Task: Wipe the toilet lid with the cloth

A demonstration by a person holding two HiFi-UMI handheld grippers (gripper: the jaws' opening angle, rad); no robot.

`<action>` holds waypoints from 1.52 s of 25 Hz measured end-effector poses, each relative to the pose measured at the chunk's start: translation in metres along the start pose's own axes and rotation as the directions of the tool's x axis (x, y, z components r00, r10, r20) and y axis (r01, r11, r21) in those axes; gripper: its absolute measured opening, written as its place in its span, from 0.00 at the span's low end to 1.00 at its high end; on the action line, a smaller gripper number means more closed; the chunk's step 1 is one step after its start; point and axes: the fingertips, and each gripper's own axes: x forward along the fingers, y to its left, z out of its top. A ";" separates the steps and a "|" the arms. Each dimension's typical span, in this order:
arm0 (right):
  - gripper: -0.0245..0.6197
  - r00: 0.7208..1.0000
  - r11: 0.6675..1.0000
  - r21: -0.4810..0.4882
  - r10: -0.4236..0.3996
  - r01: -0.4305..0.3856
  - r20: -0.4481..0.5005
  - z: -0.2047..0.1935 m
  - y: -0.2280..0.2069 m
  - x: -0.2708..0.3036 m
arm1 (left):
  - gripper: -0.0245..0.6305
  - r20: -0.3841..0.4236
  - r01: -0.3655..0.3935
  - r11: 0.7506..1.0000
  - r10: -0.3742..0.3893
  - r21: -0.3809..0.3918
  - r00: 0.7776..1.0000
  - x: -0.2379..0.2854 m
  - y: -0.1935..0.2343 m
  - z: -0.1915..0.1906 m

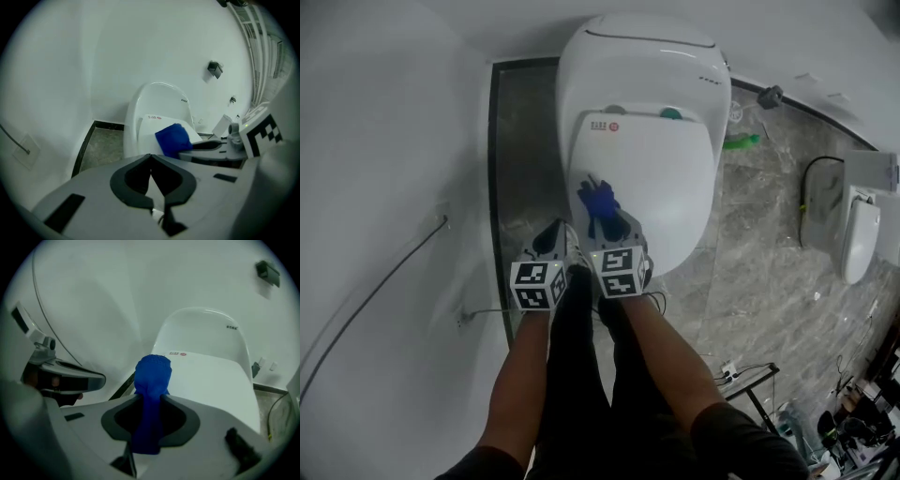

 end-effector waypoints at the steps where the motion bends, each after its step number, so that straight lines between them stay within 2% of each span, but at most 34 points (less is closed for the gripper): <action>1: 0.19 1.000 1.000 -0.010 0.014 -0.014 -0.012 0.000 0.012 0.008 | 0.05 0.000 -0.002 1.000 0.002 -0.004 1.000 -0.001 0.001 -0.002; 5: 0.19 0.997 0.999 -0.019 0.025 -0.027 -0.068 -0.005 0.029 0.030 | 0.05 -0.007 -0.016 1.000 0.016 -0.023 1.000 -0.003 0.008 -0.010; 9: 0.19 0.998 0.997 -0.076 -0.006 0.001 -0.070 -0.007 0.031 0.033 | 0.05 -0.025 -0.040 0.999 0.040 -0.016 0.999 -0.003 0.012 -0.018; 13: 0.18 0.998 0.998 -0.055 -0.026 0.023 -0.059 -0.011 0.018 0.027 | 0.05 -0.041 -0.032 0.999 0.031 -0.010 0.999 0.003 0.002 -0.018; 20: 0.19 0.994 0.991 0.075 -0.108 0.111 -0.035 -0.036 -0.049 -0.008 | 0.05 -0.068 0.016 1.000 -0.014 0.025 0.998 0.022 -0.032 -0.018; 23: 0.19 0.987 0.980 0.120 -0.155 0.159 -0.038 -0.054 -0.082 -0.026 | 0.05 -0.089 0.061 0.995 -0.054 0.073 0.995 0.033 -0.057 -0.021; 27: 0.18 0.973 0.951 0.205 -0.226 0.231 -0.049 -0.081 -0.128 -0.050 | 0.05 -0.122 0.123 0.982 -0.106 0.141 0.987 0.048 -0.088 -0.025; 34: 0.18 0.941 0.896 0.288 -0.325 0.338 -0.093 -0.123 -0.185 -0.079 | 0.05 -0.146 0.178 0.972 -0.156 0.150 0.977 0.059 -0.127 -0.029; 38: 0.18 0.920 0.872 0.292 -0.369 0.393 -0.133 -0.144 -0.213 -0.087 | 0.05 -0.163 0.196 0.967 -0.170 0.161 0.972 0.061 -0.138 -0.036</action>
